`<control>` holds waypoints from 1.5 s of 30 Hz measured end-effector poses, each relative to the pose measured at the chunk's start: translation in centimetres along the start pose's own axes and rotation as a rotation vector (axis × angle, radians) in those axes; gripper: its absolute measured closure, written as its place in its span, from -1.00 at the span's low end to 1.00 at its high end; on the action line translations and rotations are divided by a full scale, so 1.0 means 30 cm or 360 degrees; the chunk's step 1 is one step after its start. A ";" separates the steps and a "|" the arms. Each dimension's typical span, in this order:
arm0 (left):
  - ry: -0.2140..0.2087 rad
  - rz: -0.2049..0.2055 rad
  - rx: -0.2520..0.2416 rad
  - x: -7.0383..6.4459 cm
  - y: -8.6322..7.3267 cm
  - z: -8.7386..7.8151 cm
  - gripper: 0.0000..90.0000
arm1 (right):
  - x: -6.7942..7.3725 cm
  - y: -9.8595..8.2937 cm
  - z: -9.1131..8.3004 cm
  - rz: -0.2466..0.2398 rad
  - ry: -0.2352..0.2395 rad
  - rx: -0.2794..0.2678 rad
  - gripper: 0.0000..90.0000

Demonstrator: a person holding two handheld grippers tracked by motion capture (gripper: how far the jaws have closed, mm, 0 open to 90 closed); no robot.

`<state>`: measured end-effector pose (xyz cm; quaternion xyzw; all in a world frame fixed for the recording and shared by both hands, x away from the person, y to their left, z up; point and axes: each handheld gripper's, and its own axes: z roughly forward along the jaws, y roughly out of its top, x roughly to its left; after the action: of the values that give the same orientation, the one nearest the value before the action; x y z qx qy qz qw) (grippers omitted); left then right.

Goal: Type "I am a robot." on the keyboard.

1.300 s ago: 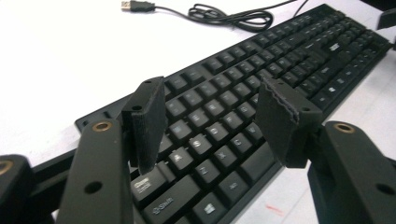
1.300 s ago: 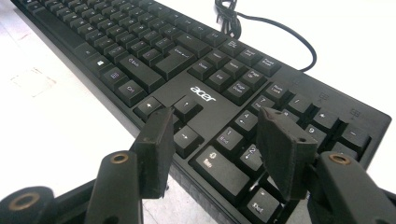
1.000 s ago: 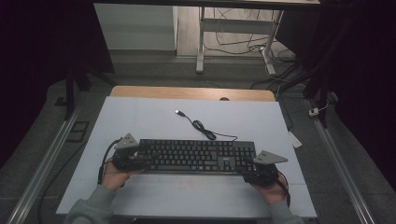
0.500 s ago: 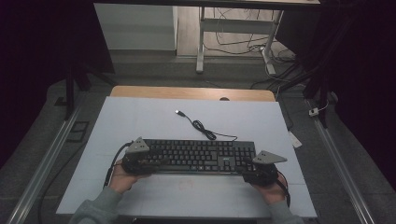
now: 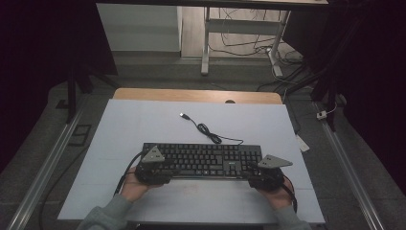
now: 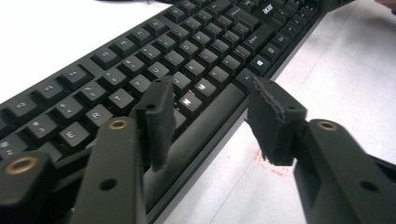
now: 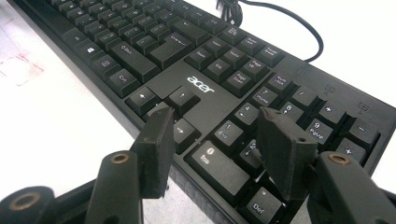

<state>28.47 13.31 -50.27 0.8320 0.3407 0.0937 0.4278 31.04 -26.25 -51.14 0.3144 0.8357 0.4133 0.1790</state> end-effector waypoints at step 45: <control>0.0091 0.0086 0.0174 -0.005 -0.024 0.096 0.98 | -0.002 -0.006 0.012 -0.0015 0.0003 0.0056 0.04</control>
<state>29.29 11.65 -52.58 0.8600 0.3350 0.1103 0.3689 31.22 -26.16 -51.49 0.3131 0.8445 0.3979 0.1746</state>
